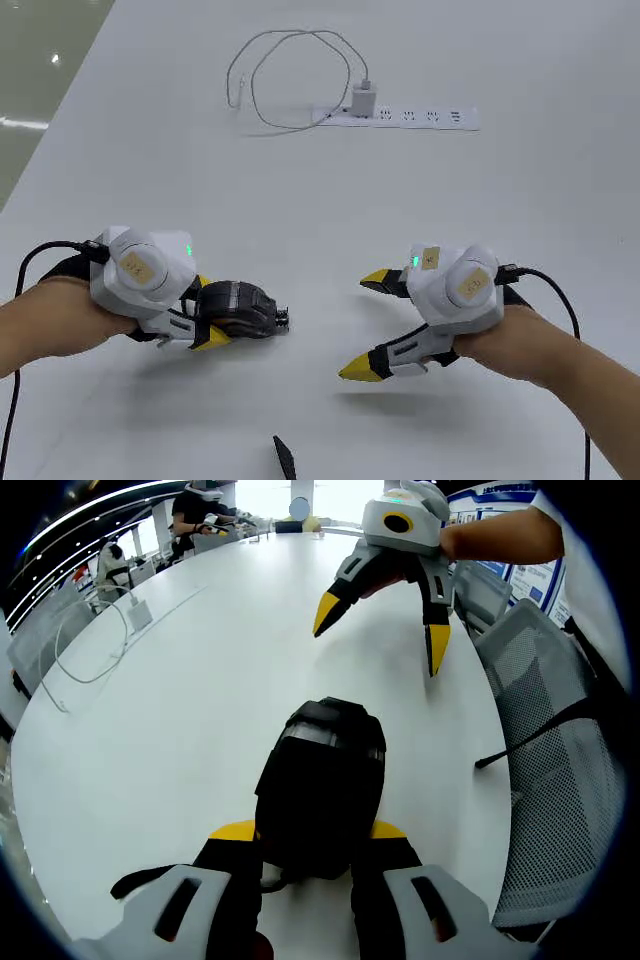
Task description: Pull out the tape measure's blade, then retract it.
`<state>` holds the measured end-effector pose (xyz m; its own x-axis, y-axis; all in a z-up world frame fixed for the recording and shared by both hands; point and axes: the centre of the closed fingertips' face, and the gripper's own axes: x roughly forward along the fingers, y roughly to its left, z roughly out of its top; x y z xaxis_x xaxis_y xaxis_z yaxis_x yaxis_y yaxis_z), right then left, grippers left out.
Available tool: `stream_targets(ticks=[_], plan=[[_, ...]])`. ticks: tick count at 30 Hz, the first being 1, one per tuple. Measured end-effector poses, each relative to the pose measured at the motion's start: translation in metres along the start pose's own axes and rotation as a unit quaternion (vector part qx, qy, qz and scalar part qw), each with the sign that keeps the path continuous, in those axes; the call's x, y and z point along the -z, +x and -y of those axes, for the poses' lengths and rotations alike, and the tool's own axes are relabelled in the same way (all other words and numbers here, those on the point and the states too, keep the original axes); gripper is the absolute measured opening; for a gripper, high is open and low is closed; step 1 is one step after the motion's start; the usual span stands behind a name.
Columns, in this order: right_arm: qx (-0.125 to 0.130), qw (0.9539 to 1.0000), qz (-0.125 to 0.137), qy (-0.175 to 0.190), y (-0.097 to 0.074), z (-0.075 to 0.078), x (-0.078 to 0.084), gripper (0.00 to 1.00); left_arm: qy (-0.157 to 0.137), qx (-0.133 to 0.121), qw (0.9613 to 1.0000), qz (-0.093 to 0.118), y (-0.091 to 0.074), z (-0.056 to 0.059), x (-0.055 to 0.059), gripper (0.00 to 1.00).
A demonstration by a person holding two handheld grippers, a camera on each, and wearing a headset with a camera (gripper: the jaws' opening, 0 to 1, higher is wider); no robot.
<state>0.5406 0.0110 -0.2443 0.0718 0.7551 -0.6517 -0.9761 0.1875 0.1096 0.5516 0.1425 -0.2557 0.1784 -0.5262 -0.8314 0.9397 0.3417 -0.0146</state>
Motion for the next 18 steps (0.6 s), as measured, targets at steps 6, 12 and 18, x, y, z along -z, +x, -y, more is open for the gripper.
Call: stream_targets(ticks=[6, 12, 18], plan=[[-0.004, 1.0, 0.004, -0.003, 0.007, 0.001, -0.006, 0.68, 0.0, -0.001, 1.0, 0.001, 0.0, 0.0, 0.0, 0.29], [-0.008, 0.9999, 0.005, -0.004, 0.014, 0.002, -0.01, 0.66, 0.0, 0.0, 1.0, 0.0, 0.0, 0.0, -0.001, 0.29], [-0.015, 0.9998, 0.006, -0.009, 0.022, 0.001, -0.012, 0.63, 0.0, 0.0, 1.0, -0.001, 0.0, 0.0, -0.001, 0.29]])
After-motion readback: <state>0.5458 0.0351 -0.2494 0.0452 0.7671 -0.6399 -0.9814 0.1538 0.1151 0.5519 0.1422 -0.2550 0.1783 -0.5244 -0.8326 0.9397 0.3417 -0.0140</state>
